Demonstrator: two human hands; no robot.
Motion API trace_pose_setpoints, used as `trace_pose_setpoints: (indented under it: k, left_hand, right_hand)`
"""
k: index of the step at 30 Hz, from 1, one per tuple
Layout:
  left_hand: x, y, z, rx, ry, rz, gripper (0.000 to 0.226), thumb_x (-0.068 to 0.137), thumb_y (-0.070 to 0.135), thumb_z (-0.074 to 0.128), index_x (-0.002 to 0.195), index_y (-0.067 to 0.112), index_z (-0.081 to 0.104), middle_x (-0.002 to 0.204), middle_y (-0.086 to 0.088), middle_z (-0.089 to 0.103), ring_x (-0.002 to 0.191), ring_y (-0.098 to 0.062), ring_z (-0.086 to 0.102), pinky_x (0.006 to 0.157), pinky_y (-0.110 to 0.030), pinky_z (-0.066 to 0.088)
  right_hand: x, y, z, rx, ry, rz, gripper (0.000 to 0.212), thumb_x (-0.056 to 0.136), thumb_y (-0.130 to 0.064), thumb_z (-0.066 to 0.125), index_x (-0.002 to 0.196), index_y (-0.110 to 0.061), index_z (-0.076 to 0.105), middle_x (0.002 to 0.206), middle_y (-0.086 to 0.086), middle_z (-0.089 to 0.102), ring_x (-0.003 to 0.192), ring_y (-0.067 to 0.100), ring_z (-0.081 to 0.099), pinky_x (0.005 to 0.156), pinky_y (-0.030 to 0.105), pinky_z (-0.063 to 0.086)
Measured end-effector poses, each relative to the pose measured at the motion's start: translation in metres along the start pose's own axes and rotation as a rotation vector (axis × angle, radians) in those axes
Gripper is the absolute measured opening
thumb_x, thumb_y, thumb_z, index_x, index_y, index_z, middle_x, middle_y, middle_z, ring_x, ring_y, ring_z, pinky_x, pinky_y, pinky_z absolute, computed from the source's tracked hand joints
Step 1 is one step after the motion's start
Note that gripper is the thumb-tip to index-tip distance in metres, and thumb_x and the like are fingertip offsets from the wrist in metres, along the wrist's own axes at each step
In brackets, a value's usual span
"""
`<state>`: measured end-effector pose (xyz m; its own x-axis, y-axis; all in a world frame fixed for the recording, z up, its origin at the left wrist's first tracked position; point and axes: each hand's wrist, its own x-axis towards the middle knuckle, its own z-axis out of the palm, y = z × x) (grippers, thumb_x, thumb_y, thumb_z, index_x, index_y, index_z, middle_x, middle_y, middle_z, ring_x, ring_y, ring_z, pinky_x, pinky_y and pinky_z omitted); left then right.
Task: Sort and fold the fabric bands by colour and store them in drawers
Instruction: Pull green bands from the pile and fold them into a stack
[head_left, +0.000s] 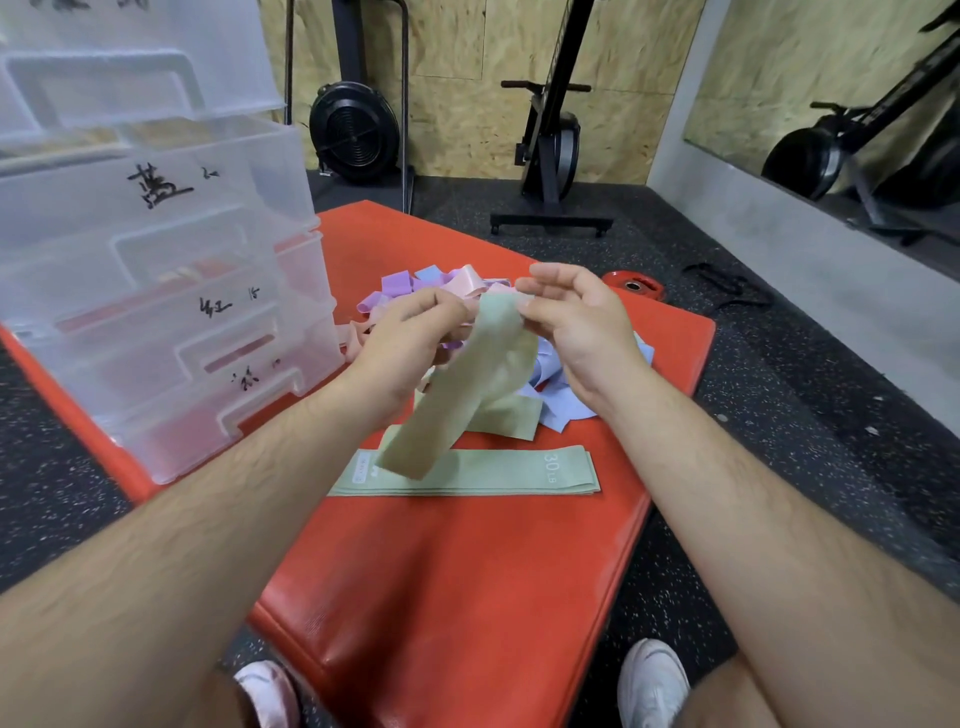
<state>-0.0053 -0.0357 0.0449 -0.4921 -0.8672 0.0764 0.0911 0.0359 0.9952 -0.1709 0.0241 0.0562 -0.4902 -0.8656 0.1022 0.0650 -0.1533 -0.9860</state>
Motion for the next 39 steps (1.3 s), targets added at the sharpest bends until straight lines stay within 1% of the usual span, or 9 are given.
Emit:
trace_pose_setpoints:
  k: [4, 9, 15, 20, 27, 30, 33, 35, 39]
  left_hand:
    - [0.002, 0.003, 0.002, -0.015, -0.017, -0.146, 0.052, 0.089, 0.056, 0.058, 0.107, 0.008, 0.067, 0.087, -0.005, 0.067, 0.074, -0.023, 0.061, 0.072, -0.036, 0.049]
    - [0.001, 0.003, 0.004, -0.104, 0.081, -0.124, 0.014, 0.093, 0.009, 0.065, 0.102, 0.005, 0.056, 0.075, -0.003, 0.062, 0.047, -0.007, 0.058, 0.049, -0.018, 0.046]
    - [0.003, 0.001, -0.006, -0.032, 0.178, -0.003, 0.030, 0.074, -0.009, 0.068, 0.090, 0.017, 0.063, 0.099, -0.008, 0.070, 0.092, -0.024, 0.067, 0.097, -0.052, 0.050]
    - [-0.003, 0.002, -0.008, -0.017, 0.102, 0.073, 0.037, 0.079, -0.021, 0.059, 0.088, 0.014, 0.060, 0.095, -0.001, 0.070, 0.081, -0.012, 0.065, 0.096, -0.045, 0.049]
    - [-0.014, 0.005, -0.005, 0.428, 0.253, 0.214, 0.019, 0.080, 0.000, 0.066, 0.075, 0.016, 0.056, 0.067, 0.007, 0.056, 0.054, -0.001, 0.049, 0.054, -0.016, 0.043]
    - [-0.018, 0.008, 0.000, 0.379, 0.206, 0.138, 0.004, 0.084, 0.010, 0.066, 0.081, 0.011, 0.065, 0.074, -0.001, 0.068, 0.065, -0.010, 0.063, 0.062, -0.025, 0.053]
    - [-0.017, 0.010, -0.002, 0.204, 0.191, 0.008, 0.022, 0.089, 0.029, 0.060, 0.082, 0.013, 0.074, 0.086, -0.004, 0.076, 0.091, -0.021, 0.071, 0.085, -0.040, 0.055]
    - [-0.016, 0.009, -0.008, 0.205, 0.187, -0.018, 0.032, 0.088, 0.041, 0.063, 0.084, 0.011, 0.073, 0.083, -0.006, 0.076, 0.084, -0.022, 0.072, 0.086, -0.041, 0.056]
    - [-0.018, 0.003, -0.019, 0.340, 0.198, 0.027, 0.021, 0.093, 0.022, 0.066, 0.086, 0.003, 0.067, 0.072, -0.010, 0.072, 0.065, -0.021, 0.067, 0.070, -0.037, 0.057]
  right_hand:
    - [-0.005, -0.007, 0.001, 0.018, -0.105, -0.063, 0.033, 0.082, 0.013, 0.065, 0.106, -0.009, 0.067, 0.101, 0.009, 0.075, 0.097, 0.021, 0.070, 0.092, 0.035, 0.058]
    - [-0.012, -0.003, 0.003, -0.084, -0.255, -0.023, 0.031, 0.079, 0.015, 0.062, 0.102, -0.006, 0.067, 0.099, 0.007, 0.073, 0.098, 0.019, 0.067, 0.094, 0.037, 0.053]
    - [-0.012, 0.000, 0.003, -0.212, -0.151, 0.050, 0.031, 0.088, -0.005, 0.070, 0.117, -0.013, 0.060, 0.118, 0.005, 0.064, 0.069, 0.013, 0.068, 0.070, 0.026, 0.058]
    - [-0.010, 0.006, 0.001, -0.309, -0.193, 0.052, 0.029, 0.089, -0.006, 0.072, 0.118, -0.008, 0.067, 0.102, 0.007, 0.070, 0.078, 0.012, 0.066, 0.071, 0.022, 0.054]
    - [-0.017, 0.002, 0.012, -0.405, -0.105, -0.176, 0.012, 0.089, -0.005, 0.070, 0.092, -0.016, 0.072, 0.093, 0.000, 0.073, 0.076, 0.001, 0.063, 0.071, 0.015, 0.052]
    - [-0.022, 0.001, 0.016, -0.440, -0.126, -0.261, 0.007, 0.089, -0.006, 0.070, 0.095, -0.009, 0.073, 0.097, 0.007, 0.073, 0.080, 0.008, 0.061, 0.073, 0.022, 0.052]
    - [-0.027, 0.005, 0.022, -0.511, -0.222, -0.289, 0.010, 0.088, -0.010, 0.074, 0.098, -0.013, 0.075, 0.088, -0.007, 0.070, 0.070, -0.002, 0.056, 0.068, 0.011, 0.041]
    - [-0.031, 0.009, 0.024, -0.554, -0.302, -0.268, 0.008, 0.089, -0.013, 0.073, 0.097, -0.016, 0.076, 0.089, -0.010, 0.071, 0.071, -0.006, 0.056, 0.070, 0.008, 0.040]
    - [-0.030, 0.011, 0.026, -0.473, -0.321, -0.173, 0.019, 0.096, -0.004, 0.060, 0.098, -0.016, 0.074, 0.099, -0.006, 0.074, 0.089, -0.002, 0.066, 0.079, 0.013, 0.046]
